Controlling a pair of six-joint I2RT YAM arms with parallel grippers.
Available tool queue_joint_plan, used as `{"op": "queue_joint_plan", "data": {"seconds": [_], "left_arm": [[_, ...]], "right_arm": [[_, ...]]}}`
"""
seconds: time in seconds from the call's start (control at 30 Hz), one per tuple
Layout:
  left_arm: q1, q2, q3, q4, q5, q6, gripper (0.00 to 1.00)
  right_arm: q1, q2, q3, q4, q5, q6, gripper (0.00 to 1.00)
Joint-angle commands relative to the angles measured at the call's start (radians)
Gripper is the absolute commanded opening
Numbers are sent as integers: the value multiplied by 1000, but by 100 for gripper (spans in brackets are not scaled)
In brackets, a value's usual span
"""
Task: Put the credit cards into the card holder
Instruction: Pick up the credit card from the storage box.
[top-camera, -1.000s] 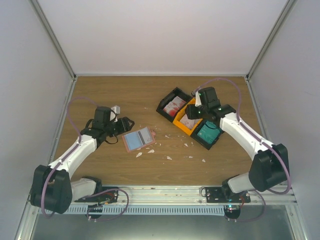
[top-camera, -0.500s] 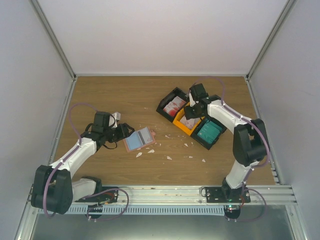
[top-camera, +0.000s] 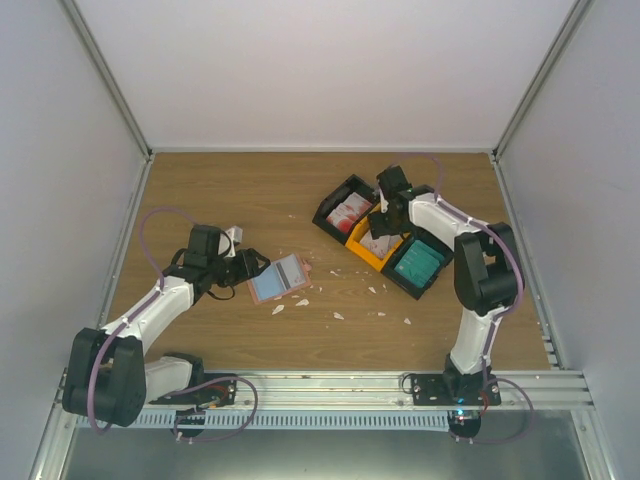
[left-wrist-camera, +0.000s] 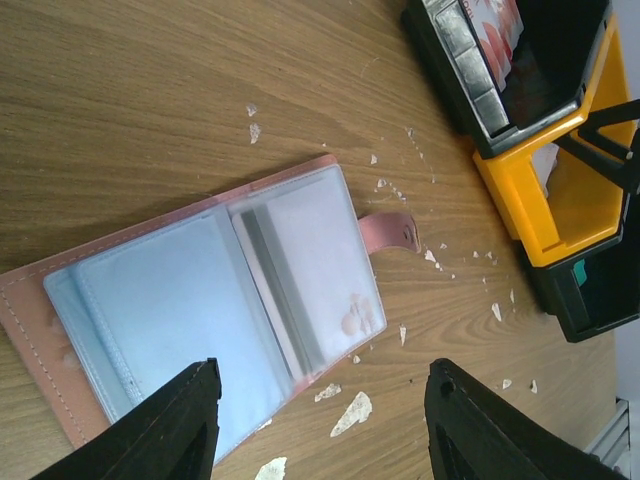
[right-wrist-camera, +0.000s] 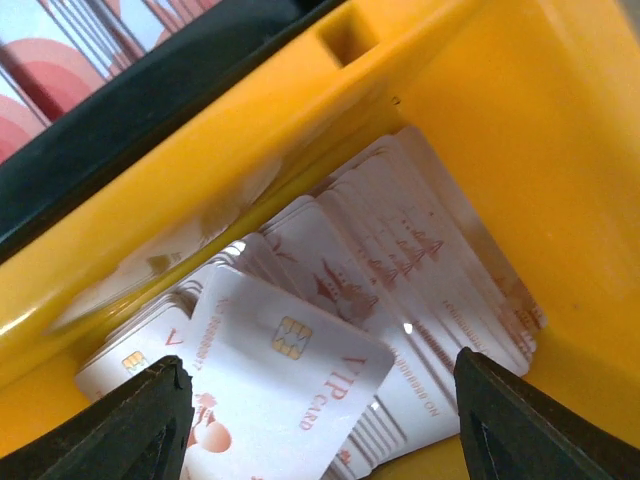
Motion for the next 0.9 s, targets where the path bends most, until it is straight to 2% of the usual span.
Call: {"op": "queue_joint_plan", "data": {"seconds": [0.0,0.17,0.47,0.63,0.87], "left_arm": [[5,5,-11,47,12,14,58],[7,10,-8,48,8,13,58],[8,19,-3,49,9,14,58],[8,26,-4,64,16,2,58],[7,28,-5,65,11,4,58]], "right_arm": [[-53,24,25,5,-92,-50,72],[-62,53,40,14,-169,-103,70],[-70,115,74,-7,-191,-142,67],[-70,113,73,-24,-225,-162,66],[-70,56,47,-36,-301,-174,59]]}}
